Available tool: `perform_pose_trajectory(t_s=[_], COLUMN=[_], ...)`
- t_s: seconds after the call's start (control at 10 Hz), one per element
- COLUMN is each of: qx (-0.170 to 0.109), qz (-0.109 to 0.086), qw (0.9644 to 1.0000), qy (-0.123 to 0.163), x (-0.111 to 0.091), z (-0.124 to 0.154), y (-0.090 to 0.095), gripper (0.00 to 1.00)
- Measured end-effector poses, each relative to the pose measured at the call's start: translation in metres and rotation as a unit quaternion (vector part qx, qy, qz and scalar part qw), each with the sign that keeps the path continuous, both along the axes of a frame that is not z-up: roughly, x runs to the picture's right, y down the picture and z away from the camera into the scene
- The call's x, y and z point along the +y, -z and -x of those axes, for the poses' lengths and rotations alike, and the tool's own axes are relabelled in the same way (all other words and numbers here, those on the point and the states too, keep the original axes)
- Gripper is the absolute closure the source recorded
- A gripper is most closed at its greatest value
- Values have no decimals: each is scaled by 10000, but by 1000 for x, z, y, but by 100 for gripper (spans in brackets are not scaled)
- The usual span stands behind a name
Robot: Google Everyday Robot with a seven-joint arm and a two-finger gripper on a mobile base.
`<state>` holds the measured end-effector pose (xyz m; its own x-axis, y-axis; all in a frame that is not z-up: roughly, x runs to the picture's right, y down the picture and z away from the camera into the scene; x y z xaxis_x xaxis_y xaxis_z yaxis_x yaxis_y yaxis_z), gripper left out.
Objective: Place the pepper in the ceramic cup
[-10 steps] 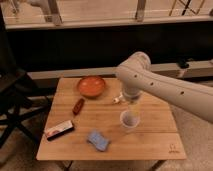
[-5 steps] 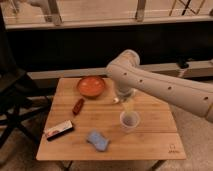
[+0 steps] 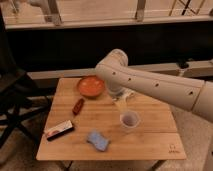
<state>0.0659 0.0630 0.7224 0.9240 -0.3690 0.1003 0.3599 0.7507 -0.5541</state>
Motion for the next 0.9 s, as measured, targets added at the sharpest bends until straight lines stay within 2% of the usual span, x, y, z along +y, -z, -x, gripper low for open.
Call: perform_pose_trajectory(t_s=[0.3, 0.9], qx=[-178, -451], qz=[21, 54], qw=[9993, 9957], qy=[343, 803], x=[-2, -2], z=[30, 45], y=[-5, -11], gripper=[20, 20])
